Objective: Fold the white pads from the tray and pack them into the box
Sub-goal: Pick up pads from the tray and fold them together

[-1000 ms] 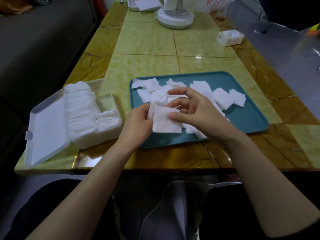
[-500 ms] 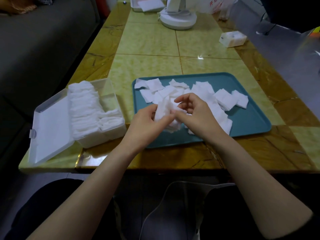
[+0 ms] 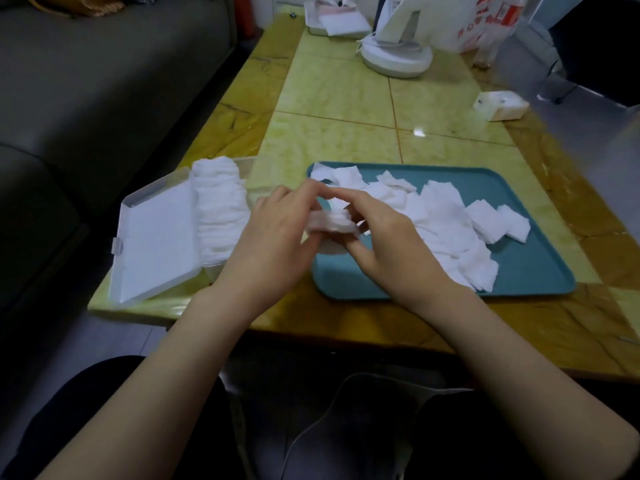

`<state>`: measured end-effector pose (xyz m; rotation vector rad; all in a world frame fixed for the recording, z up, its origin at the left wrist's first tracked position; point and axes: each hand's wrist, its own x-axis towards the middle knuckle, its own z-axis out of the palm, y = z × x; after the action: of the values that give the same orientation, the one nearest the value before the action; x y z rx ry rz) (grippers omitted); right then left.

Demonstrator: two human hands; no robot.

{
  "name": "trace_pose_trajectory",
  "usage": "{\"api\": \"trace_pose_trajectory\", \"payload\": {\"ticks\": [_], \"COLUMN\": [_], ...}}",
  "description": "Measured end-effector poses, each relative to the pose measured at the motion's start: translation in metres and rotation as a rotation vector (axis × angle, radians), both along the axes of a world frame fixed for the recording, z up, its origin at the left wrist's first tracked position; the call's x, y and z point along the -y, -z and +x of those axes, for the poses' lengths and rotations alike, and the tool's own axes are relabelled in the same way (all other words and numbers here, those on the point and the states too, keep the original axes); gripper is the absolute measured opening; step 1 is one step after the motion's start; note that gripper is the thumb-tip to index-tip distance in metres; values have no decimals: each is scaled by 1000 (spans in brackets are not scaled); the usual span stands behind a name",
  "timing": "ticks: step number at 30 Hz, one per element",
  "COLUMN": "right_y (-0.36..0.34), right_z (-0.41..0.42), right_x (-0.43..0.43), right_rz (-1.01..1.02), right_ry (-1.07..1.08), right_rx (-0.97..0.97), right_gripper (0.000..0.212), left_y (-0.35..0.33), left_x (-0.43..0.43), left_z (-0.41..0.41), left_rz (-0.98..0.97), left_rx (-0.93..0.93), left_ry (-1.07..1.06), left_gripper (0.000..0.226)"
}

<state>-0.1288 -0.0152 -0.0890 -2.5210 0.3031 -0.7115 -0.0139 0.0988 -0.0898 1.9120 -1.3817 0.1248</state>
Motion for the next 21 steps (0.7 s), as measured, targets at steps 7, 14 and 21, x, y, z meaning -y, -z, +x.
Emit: {"api": "trace_pose_trajectory", "payload": {"ticks": [7,14,21], "right_y": [-26,-32,-35], "right_z": [39,84,97], "right_x": [3,-11,-13], "right_rz": [100,133,-276], "right_ry": [125,-14,-154], "right_rx": [146,-48,-475], "right_gripper": [9,15,20], "left_y": [0,3,1], "left_x": [-26,-35,-42], "left_z": [19,23,29], "left_rz": [408,520,529], "left_rx": [97,277,273], "left_ry": [-180,-204,-229], "left_gripper": [64,49,45]}}
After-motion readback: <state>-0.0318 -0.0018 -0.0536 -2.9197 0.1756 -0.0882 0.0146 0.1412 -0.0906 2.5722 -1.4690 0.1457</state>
